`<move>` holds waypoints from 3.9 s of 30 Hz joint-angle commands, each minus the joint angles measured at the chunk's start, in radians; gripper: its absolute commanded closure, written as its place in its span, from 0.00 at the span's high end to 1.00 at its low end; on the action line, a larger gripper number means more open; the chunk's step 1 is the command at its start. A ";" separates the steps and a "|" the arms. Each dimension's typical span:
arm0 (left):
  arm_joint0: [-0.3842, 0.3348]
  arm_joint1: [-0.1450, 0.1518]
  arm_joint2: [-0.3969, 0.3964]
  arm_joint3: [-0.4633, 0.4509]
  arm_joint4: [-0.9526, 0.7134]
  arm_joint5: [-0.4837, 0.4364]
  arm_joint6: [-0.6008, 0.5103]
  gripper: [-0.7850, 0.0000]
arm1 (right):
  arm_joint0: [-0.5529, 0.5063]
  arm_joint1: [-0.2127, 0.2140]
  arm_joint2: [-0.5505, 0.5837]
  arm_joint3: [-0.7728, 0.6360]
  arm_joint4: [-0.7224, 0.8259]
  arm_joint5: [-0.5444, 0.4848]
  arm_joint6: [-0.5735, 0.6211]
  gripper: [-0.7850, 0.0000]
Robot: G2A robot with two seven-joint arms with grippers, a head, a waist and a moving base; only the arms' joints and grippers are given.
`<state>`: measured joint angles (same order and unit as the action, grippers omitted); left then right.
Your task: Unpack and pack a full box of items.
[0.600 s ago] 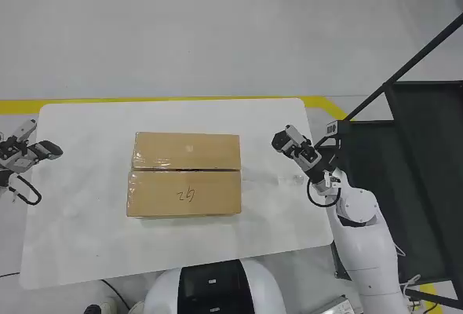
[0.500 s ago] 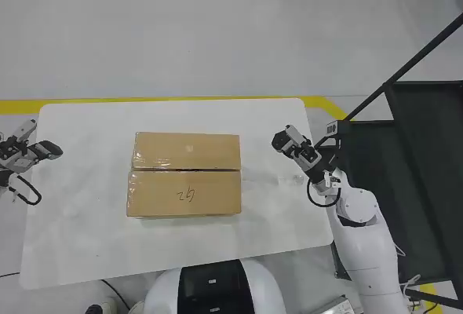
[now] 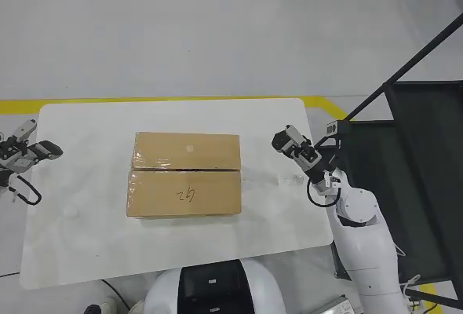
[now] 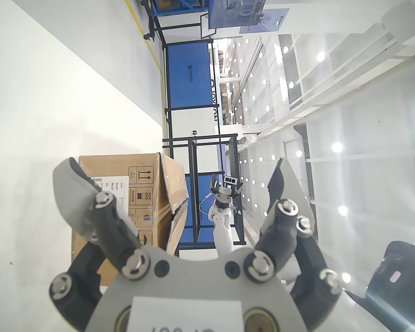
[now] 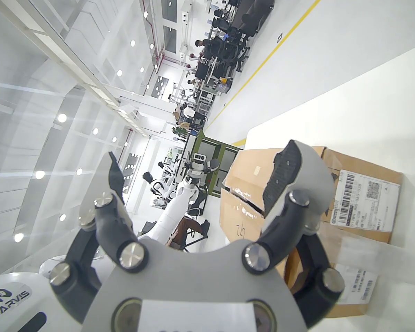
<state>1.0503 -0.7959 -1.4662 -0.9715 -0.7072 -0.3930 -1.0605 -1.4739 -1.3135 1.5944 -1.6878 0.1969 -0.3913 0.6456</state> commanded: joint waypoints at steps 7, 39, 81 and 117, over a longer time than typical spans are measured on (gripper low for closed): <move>0.037 0.001 0.002 -0.073 0.108 -0.057 0.028 1.00 | 0.031 0.015 -0.037 0.015 -0.055 0.098 0.167 1.00; -0.032 -0.005 0.079 -0.090 0.130 -0.062 -0.305 1.00 | 0.066 0.065 -0.099 0.050 -0.123 0.300 0.511 1.00; -0.138 -0.049 0.301 -0.132 -0.018 0.022 -0.389 1.00 | 0.157 0.103 -0.198 0.188 -0.044 0.081 0.435 1.00; -0.060 -0.035 0.225 -0.213 -0.016 0.065 -0.357 1.00 | 0.070 0.145 -0.291 0.010 0.114 0.108 0.699 1.00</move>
<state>0.9825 -0.8320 -1.2322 -1.1820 -0.7139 -0.3319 -1.4121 -1.3933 -1.1707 1.3117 -1.6677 0.3330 -0.2946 1.3411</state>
